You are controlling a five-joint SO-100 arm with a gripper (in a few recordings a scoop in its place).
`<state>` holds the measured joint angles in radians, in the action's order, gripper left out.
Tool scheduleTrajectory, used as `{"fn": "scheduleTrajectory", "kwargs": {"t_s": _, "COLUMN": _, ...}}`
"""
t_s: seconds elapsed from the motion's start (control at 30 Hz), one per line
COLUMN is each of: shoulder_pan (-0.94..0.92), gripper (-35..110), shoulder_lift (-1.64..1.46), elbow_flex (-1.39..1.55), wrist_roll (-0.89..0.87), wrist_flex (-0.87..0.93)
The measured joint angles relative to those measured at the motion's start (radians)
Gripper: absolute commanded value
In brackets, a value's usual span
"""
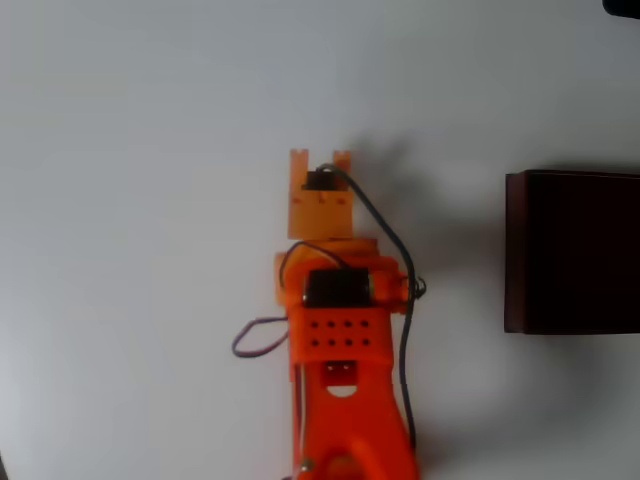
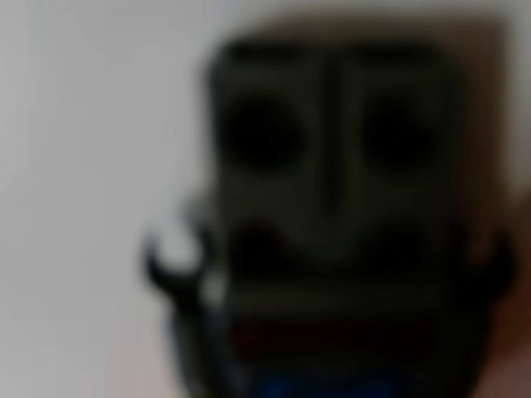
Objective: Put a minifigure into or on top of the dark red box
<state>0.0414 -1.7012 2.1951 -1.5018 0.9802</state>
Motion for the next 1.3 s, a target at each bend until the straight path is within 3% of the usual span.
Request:
{"fn": "scheduleTrajectory", "kwargs": {"t_s": 0.33, "shoulder_pan": -0.307, "gripper": 0, "shoulder_lift": -0.192, "elbow_flex": -0.288, "wrist_roll": 0.534, "wrist_flex": 0.291}}
{"fn": "scheduleTrajectory", "kwargs": {"t_s": 0.57, "shoulder_pan": -0.584, "gripper": 0, "shoulder_lift": -0.146, "elbow_flex": -0.399, "wrist_roll": 0.853, "wrist_flex": 0.281}}
{"fn": "scheduleTrajectory", "kwargs": {"t_s": 0.77, "shoulder_pan": -0.696, "gripper": 1, "shoulder_lift": 0.132, "elbow_flex": -0.545, "wrist_roll": 0.983, "wrist_flex": 0.232}}
{"fn": "scheduleTrajectory", "kwargs": {"t_s": 0.97, "shoulder_pan": -0.709, "gripper": 15, "shoulder_lift": 0.397, "elbow_flex": -0.742, "wrist_roll": 1.049, "wrist_flex": 0.245}}
{"fn": "scheduleTrajectory", "kwargs": {"t_s": 1.17, "shoulder_pan": -0.684, "gripper": 14, "shoulder_lift": 0.364, "elbow_flex": -0.732, "wrist_roll": 1.074, "wrist_flex": 0.305}}
{"fn": "scheduleTrajectory", "kwargs": {"t_s": 1.3, "shoulder_pan": -0.624, "gripper": 12, "shoulder_lift": 0.118, "elbow_flex": -0.557, "wrist_roll": 1.106, "wrist_flex": 0.304}}
